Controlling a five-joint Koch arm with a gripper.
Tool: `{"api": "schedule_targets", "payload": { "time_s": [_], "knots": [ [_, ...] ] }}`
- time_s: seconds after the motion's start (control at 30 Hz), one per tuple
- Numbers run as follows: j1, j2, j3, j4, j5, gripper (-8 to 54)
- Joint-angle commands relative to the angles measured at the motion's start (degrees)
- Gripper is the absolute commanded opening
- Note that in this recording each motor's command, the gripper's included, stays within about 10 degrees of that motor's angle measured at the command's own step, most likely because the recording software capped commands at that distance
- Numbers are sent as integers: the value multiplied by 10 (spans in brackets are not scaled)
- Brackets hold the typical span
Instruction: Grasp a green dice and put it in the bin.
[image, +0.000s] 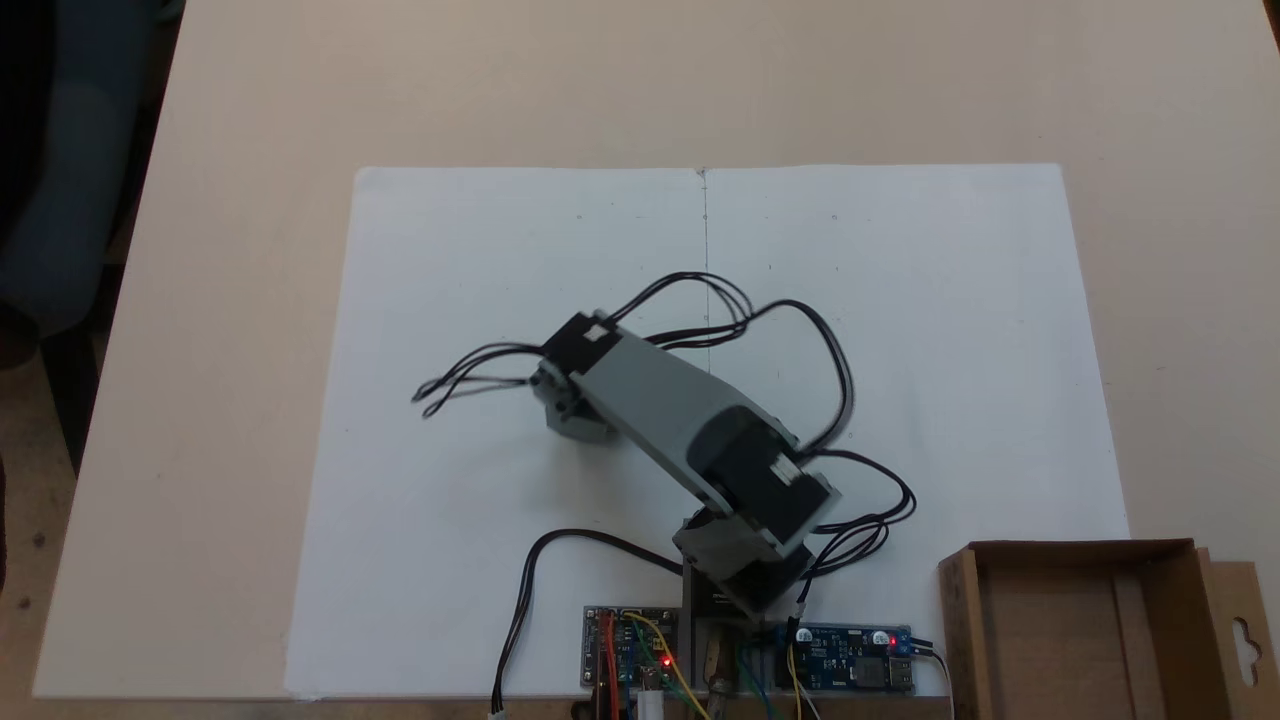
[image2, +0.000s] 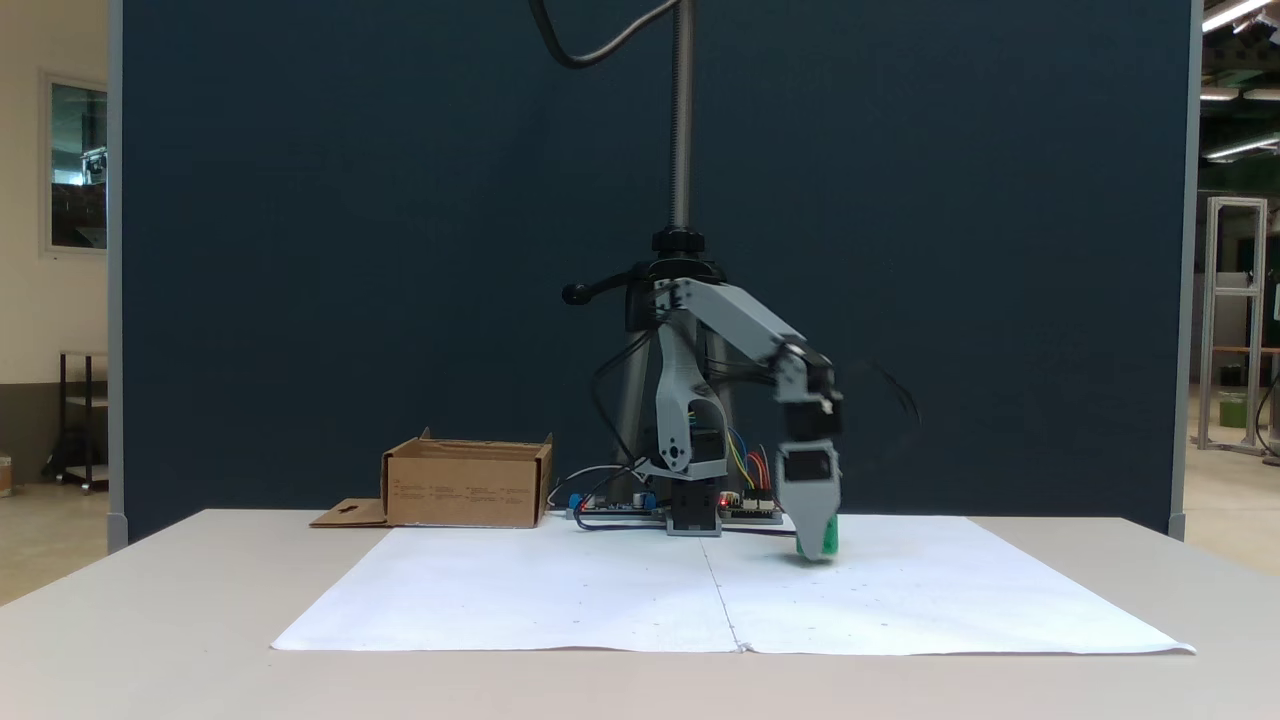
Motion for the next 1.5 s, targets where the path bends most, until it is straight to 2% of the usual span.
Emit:
{"api": "schedule_targets", "payload": {
  "time_s": [0.0, 0.23, 0.33, 0.43, 0.6, 0.77, 0.97, 1.13, 1.47],
  "knots": [
    [83, 75, 3, -18, 19, 121],
    [338, 220, -3, -37, -117, 121],
    [436, 225, -14, -37, -177, 121],
    [599, 227, -88, -35, -277, 121],
    [772, 221, -172, -4, -383, 121],
    [998, 155, -301, 3, -515, 121],
    [1214, 47, -369, -1, -544, 121],
    [1382, -61, -404, 1, -615, 121],
    [1455, -106, -395, 101, -772, 121]
  ]
}}
